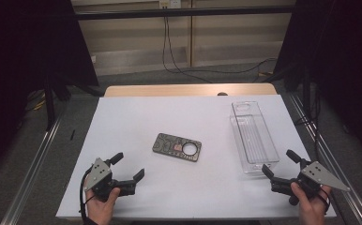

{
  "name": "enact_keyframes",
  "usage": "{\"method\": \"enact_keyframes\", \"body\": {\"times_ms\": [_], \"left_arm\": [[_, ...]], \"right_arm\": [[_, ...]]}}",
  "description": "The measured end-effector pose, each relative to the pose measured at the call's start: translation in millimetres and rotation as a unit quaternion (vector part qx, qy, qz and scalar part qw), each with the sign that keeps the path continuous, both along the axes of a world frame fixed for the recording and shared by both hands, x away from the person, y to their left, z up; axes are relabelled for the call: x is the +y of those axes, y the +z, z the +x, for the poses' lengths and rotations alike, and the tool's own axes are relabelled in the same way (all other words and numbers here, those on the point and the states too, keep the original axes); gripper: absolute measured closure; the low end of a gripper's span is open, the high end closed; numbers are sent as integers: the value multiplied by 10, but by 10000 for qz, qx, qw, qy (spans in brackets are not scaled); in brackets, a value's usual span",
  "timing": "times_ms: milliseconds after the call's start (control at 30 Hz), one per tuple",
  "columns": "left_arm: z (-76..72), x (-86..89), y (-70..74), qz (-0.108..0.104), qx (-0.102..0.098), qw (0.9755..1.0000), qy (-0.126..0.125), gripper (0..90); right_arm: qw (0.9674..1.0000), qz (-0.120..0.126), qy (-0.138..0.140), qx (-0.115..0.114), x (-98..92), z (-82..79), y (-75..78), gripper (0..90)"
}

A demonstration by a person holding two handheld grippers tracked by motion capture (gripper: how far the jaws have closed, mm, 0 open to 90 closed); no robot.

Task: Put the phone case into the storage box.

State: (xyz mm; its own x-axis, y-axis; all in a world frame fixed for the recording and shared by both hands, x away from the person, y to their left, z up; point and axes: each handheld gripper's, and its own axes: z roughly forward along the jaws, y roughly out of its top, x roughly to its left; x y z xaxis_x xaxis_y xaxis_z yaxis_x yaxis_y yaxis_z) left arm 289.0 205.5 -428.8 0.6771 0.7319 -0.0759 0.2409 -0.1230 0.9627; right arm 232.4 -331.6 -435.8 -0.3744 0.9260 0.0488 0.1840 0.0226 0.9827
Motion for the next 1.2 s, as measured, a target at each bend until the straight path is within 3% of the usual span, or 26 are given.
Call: {"method": "enact_keyframes", "body": {"times_ms": [233,333,1100,1200], "left_arm": [[21,-75,19,-99,8,9999,-73,32],[65,-133,13,9,-97,9999,-34,33],[320,-387,17,24,-138,9997,-215,37],[343,-430,25,59,-232,9995,-225,39]], "right_arm": [[10000,15,-21,7,-3,0,-2,0],[10000,12,0,4,2,-1,-2,0],[10000,-19,64,-30,13,-6,-2,0],[9999,-47,132,-50,14,-6,-4,0]]}}
